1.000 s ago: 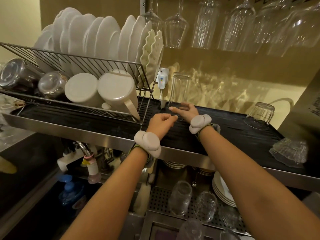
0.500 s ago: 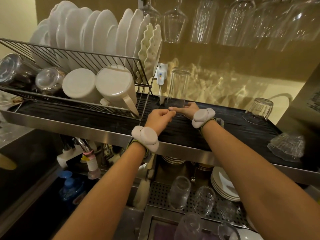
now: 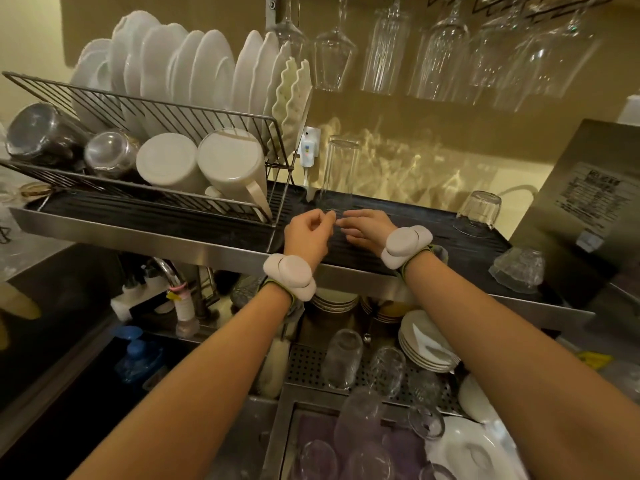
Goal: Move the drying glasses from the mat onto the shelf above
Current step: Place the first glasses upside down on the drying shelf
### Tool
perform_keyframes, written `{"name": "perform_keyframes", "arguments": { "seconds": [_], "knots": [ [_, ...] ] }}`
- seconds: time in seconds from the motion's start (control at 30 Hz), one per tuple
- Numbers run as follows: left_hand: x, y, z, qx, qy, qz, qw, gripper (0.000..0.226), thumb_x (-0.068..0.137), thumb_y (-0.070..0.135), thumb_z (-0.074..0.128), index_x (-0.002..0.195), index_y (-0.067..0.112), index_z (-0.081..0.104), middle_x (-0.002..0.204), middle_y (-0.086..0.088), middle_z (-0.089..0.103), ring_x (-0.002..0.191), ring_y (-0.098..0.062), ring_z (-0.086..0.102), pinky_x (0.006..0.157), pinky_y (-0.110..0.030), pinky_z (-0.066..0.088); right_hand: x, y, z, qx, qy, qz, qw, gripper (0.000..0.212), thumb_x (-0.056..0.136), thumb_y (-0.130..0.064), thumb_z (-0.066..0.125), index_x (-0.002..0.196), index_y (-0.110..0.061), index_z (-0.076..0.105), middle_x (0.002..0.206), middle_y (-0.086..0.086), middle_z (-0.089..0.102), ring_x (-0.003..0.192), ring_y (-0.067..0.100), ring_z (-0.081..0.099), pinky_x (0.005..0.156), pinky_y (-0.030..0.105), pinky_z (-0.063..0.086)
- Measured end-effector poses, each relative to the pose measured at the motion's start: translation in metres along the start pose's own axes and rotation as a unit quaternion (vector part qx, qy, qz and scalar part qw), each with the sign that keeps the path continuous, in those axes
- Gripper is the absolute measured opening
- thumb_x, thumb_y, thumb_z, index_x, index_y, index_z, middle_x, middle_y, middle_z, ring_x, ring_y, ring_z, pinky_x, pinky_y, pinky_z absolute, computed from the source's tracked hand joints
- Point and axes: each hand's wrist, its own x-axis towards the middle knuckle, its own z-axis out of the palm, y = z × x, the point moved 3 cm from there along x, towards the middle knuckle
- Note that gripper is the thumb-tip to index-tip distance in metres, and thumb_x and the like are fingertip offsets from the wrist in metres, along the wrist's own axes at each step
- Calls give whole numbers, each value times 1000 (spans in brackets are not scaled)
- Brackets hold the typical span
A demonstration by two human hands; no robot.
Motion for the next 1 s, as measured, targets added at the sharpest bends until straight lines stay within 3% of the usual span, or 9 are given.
{"name": "perform_keyframes", "arguments": {
  "seconds": [0.07, 0.2, 0.33, 0.47, 0.6, 0.77, 0.83, 0.9, 1.0],
  "knots": [
    [-15, 3, -3, -7, -15, -3, 1000, 40, 93, 23, 52, 55, 14, 43, 51, -3, 37, 42, -14, 34, 40, -22, 31, -26, -2, 7, 30, -14, -13, 999, 35, 91, -3, 55, 126, -1, 56, 124, 20, 61, 108, 28, 63, 100, 37, 49],
    [-43, 8, -14, -13, -47, -17, 999, 35, 92, 22, 52, 60, 11, 48, 47, -3, 41, 37, -11, 37, 39, -20, 33, -68, 1, 21, 79, -53, -18, 995, 29, 90, 1, 52, 117, 0, 64, 100, 16, 65, 78, 19, 64, 79, 28, 56],
    [-70, 6, -19, -21, -61, -43, 997, 32, 94, 23, 49, 65, 10, 51, 47, -3, 46, 33, -6, 41, 34, -15, 33, -103, 19, 28, 85, -79, -13, 993, 26, 88, -6, 56, 112, -1, 67, 72, 7, 62, 67, 17, 61, 69, 28, 56],
    [-93, -3, -21, 28, -87, -67, 994, 30, 94, 27, 48, 70, 13, 58, 56, -6, 56, 41, -10, 48, 36, -15, 36, -124, 42, 33, 86, -69, -6, 994, 18, 91, -12, 54, 103, -4, 66, 69, 5, 54, 64, 16, 53, 74, 30, 48],
    [-114, -18, -19, 45, -115, -104, 987, 26, 95, 26, 45, 75, 21, 60, 63, -5, 61, 49, -10, 54, 40, -16, 38, -135, 67, 36, 88, -60, 18, 994, 28, 93, -14, 49, 113, -2, 65, 86, 11, 57, 77, 21, 55, 82, 33, 48],
    [-144, -46, -19, 54, -146, -157, 975, 23, 94, 19, 47, 107, 11, 65, 72, 0, 64, 59, -6, 57, 46, -11, 43, -146, 107, 43, 81, -44, 71, 993, 42, 99, -30, 40, 124, -1, 57, 86, 8, 63, 76, 18, 60, 68, 25, 51],
    [-157, -58, -21, 40, -149, -181, 971, 20, 93, 15, 50, 104, 8, 65, 84, -3, 68, 66, -4, 63, 49, -7, 45, -147, 128, 46, 70, -54, 90, 992, 48, 100, -36, 34, 127, -3, 56, 110, 15, 66, 101, 27, 63, 88, 35, 52],
    [-171, -74, -23, 58, -153, -207, 964, 19, 91, 11, 53, 105, 4, 64, 106, -12, 67, 91, -15, 65, 69, -15, 50, -148, 152, 50, 78, -55, 112, 989, 51, 101, -38, 30, 131, -3, 52, 124, 15, 61, 120, 30, 55, 106, 41, 41],
    [-192, -97, -27, 93, -162, -241, 952, 34, 86, 5, 60, 119, -1, 57, 124, -20, 60, 113, -26, 56, 90, -27, 43, -150, 187, 56, 106, -40, 148, 983, 57, 101, -41, 27, 140, -3, 40, 128, 9, 54, 125, 24, 45, 112, 39, 30]
  ]
}}
